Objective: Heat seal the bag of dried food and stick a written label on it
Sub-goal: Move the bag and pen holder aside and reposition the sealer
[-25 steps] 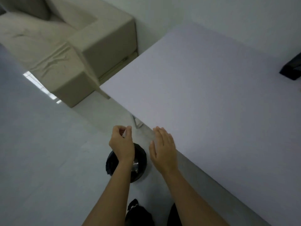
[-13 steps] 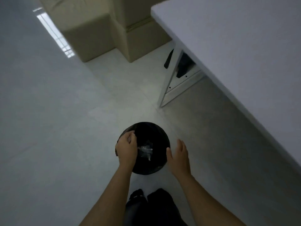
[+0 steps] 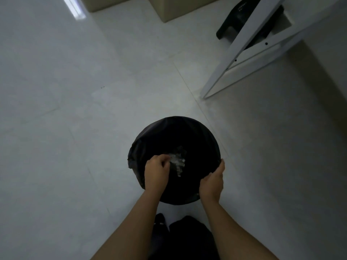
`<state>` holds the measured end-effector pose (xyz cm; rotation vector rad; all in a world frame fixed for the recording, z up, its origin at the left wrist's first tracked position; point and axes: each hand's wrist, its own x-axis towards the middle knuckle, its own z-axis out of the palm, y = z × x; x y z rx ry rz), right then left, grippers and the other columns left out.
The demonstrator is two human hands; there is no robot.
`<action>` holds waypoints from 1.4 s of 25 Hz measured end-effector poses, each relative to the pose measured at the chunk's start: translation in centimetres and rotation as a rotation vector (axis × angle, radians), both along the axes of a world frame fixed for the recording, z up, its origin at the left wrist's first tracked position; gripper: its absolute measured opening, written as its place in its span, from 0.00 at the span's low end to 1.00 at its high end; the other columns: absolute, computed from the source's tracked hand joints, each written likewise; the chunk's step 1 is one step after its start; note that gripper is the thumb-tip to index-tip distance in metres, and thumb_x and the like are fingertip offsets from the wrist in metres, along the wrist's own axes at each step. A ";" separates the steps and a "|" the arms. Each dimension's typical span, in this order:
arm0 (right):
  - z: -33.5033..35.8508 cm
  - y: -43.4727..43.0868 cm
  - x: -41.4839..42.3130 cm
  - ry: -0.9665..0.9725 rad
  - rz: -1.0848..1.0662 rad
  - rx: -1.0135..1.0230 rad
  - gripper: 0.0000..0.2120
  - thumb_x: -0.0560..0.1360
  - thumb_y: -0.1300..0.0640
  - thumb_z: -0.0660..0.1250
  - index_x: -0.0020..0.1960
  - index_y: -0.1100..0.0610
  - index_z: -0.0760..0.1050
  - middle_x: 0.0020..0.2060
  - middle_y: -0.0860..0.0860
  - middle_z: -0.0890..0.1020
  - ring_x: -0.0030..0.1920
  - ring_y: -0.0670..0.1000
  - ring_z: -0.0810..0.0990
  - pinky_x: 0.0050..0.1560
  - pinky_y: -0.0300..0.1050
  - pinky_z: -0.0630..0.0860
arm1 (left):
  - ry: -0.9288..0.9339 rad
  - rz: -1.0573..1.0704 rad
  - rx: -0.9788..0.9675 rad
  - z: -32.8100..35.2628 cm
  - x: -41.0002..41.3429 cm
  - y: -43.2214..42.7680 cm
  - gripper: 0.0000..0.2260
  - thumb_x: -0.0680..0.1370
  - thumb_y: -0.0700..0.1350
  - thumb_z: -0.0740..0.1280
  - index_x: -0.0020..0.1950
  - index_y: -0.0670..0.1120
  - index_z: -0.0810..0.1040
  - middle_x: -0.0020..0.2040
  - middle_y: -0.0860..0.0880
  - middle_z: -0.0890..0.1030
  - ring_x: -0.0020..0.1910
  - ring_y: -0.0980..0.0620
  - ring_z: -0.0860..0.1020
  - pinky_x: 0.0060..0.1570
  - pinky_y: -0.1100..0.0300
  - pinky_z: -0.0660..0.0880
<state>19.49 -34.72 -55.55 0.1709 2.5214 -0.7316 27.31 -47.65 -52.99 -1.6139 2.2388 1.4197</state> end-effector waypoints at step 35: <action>63.8 18.8 -8.9 0.735 -0.189 -0.153 0.25 0.81 0.51 0.51 0.75 0.58 0.53 0.74 0.55 0.60 0.74 0.53 0.58 0.73 0.46 0.55 | 0.564 -0.678 -0.340 61.7 -16.8 17.3 0.18 0.81 0.42 0.55 0.70 0.38 0.67 0.68 0.40 0.72 0.68 0.44 0.69 0.68 0.55 0.63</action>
